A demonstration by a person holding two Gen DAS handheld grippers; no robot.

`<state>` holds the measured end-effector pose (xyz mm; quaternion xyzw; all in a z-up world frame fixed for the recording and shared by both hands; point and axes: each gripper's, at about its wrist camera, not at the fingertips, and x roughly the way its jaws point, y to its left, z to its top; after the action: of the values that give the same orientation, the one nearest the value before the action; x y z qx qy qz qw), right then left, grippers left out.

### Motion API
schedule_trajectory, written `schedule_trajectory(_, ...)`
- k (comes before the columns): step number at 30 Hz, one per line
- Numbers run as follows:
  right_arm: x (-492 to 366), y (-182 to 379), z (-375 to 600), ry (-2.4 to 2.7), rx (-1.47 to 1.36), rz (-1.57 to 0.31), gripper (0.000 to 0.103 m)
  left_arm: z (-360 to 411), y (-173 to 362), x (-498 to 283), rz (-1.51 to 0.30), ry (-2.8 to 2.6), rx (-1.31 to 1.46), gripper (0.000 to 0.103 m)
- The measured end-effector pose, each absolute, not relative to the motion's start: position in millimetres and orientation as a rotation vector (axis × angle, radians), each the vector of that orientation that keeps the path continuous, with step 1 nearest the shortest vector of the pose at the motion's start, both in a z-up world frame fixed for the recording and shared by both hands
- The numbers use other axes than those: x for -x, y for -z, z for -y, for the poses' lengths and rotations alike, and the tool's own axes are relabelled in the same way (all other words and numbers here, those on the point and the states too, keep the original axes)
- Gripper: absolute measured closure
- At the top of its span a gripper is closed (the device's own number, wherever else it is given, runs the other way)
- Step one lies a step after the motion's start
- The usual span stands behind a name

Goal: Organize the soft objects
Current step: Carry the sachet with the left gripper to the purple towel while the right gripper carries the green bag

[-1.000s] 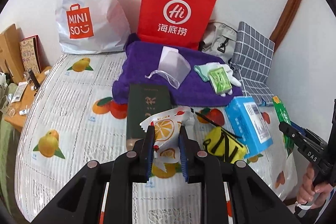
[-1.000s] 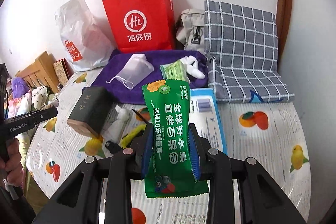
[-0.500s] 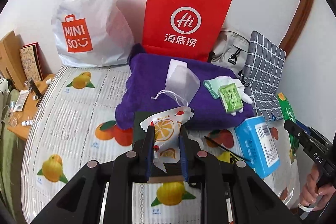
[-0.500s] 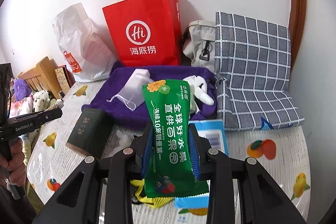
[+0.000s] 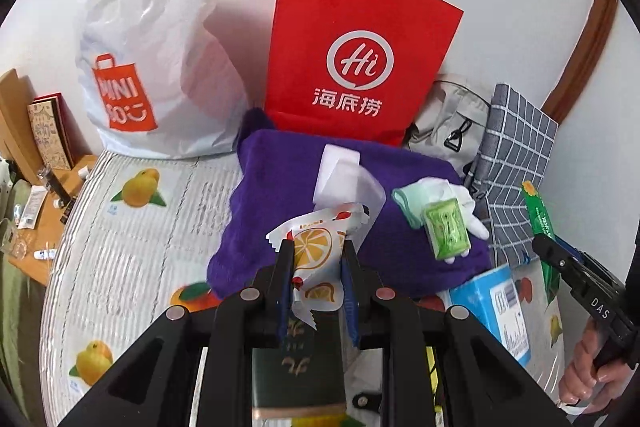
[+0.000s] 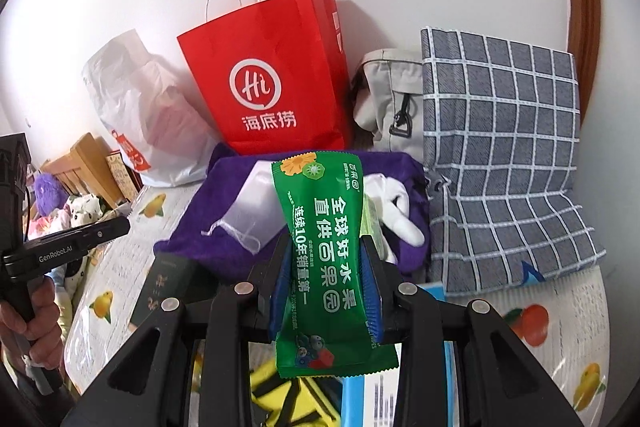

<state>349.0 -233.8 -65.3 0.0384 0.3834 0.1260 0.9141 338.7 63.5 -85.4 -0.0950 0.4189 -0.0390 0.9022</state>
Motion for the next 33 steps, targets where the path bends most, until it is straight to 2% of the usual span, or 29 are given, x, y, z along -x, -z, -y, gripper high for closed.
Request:
schedule_trajectory(12, -407, 64, 217, -0.293, -0.091, -0.777, 0.069, -65, 97, -396, -0.885, 0.086, 0.230, 0.082)
schedule_trajectory(20, -432, 101, 212, -0.304, -0.096, -0.852, 0.069, -78, 137, -418, -0.971, 0.057, 0.262, 0.081)
schedule_trajectory(33, -456, 146, 188, -0.355, -0.046, -0.962, 0.069, -78, 150, -452, -1.020, 0.050, 0.229, 0.081)
